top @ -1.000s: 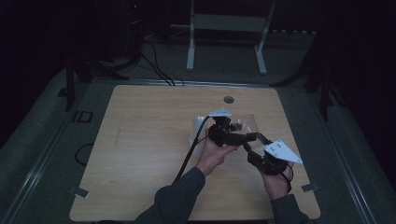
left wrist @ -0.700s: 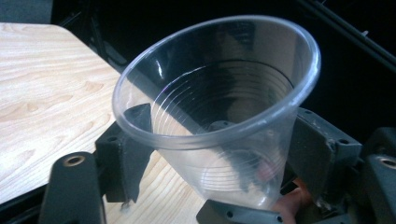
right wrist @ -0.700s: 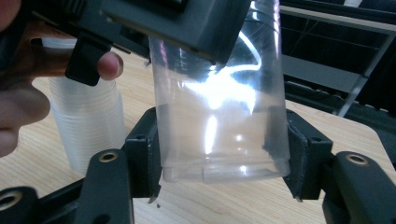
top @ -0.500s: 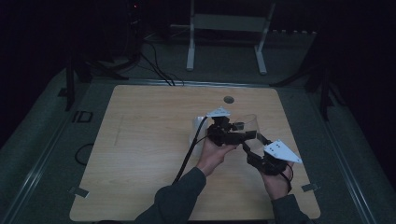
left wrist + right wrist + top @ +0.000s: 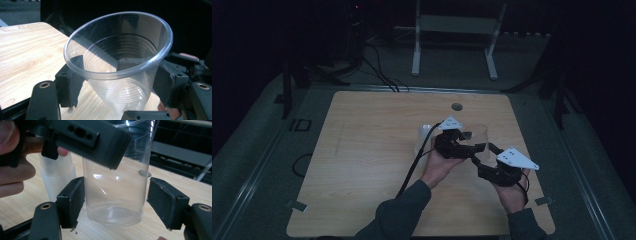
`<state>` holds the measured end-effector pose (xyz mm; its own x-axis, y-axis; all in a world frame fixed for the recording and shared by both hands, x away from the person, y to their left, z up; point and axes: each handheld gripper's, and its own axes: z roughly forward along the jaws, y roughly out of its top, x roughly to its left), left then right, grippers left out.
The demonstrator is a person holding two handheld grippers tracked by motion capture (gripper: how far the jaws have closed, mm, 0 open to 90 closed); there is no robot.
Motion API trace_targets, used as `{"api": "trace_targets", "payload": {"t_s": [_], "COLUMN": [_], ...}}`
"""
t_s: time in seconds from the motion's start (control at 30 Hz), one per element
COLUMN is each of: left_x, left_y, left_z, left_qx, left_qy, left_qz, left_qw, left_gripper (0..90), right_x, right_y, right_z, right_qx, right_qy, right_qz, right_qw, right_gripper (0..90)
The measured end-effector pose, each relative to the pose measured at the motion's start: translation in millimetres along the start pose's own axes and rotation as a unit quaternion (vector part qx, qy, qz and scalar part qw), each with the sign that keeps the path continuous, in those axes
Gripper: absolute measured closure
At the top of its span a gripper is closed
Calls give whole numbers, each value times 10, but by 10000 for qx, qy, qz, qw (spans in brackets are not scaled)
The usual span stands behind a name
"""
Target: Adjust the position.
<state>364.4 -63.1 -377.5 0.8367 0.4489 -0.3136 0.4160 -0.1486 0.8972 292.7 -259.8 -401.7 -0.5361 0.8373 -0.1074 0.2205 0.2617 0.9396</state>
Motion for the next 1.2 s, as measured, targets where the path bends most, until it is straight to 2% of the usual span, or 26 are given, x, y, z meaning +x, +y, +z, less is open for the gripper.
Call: {"api": "trace_targets", "payload": {"t_s": [0.2, 0.33, 0.47, 0.6, 0.73, 0.93, 1.2], "left_x": [-93, -163, -204, -202, -207, -193, -179], "left_y": [15, 24, 26, 28, 36, 39, 44], "left_z": [12, 17, 25, 26, 24, 31, 22], "left_qx": [167, 251, 281, 263, 130, -28, -301], "left_qy": [288, 497, 553, 538, 451, 282, 183], "left_qz": [457, 774, 907, 862, 739, 460, 166], "left_qw": [9984, 9954, 9939, 9945, 9962, 9985, 9992], "left_gripper": [302, 302, 300, 294, 266, 228, 223], "right_x": [-3, 15, 23, 18, 22, 31, 32], "right_y": [-8, -29, -36, -40, -45, -48, -69], "right_z": [47, 80, 93, 90, 85, 82, 83], "right_qx": [232, 318, 332, 303, 235, 169, 89], "right_qy": [139, 167, 127, 136, 127, 133, 190], "right_qz": [-39, -36, -20, -8, 12, 71, 190], "right_qw": [9996, 9993, 9994, 9994, 9996, 9997, 9996], "right_gripper": [305, 330, 378, 396, 411, 411, 411]}}
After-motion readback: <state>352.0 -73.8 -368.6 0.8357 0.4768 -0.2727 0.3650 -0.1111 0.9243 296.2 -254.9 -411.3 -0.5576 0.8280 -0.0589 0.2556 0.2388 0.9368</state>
